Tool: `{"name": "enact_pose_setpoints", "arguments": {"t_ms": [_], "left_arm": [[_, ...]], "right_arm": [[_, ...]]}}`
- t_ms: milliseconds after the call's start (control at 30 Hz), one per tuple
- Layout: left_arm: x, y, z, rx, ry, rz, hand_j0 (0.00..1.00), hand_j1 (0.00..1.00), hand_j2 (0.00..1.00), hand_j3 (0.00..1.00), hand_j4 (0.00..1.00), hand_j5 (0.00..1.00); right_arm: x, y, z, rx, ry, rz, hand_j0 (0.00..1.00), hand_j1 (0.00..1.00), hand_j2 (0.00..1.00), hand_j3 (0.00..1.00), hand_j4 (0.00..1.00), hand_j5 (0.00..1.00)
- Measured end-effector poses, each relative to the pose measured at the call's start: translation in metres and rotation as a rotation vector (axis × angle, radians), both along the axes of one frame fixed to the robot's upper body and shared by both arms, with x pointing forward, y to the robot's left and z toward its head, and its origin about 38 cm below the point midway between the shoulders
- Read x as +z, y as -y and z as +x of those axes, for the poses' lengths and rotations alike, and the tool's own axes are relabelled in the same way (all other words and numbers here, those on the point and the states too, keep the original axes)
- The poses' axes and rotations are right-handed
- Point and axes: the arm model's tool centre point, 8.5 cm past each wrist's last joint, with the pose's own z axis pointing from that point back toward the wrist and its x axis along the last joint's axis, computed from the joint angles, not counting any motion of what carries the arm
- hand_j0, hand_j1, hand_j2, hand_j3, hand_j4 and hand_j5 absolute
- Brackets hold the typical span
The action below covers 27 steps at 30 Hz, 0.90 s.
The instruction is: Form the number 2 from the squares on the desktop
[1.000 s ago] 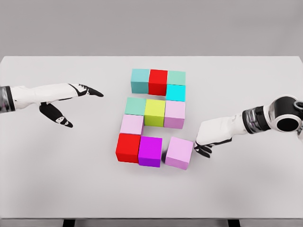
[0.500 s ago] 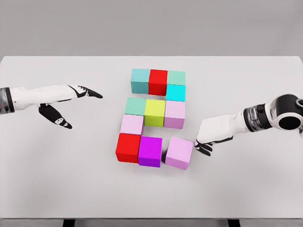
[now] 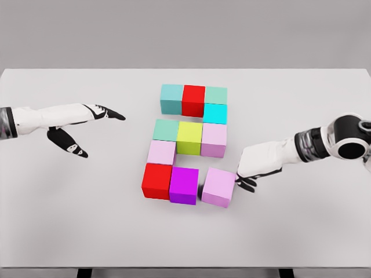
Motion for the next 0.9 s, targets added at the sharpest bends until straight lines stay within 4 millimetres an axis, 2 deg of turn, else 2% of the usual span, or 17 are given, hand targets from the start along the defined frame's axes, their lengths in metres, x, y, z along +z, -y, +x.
{"name": "enact_pose_setpoints", "arguments": {"t_ms": [900], "left_arm": [[0.001, -0.002, 0.0, 0.006, 0.004, -0.005, 1.0, 1.0, 1.0, 1.0, 1.0, 1.0]], "right_arm": [[0.002, -0.012, 0.001, 0.024, 0.006, 0.014, 0.21, 0.21, 0.21, 0.21, 0.21, 0.21]]}}
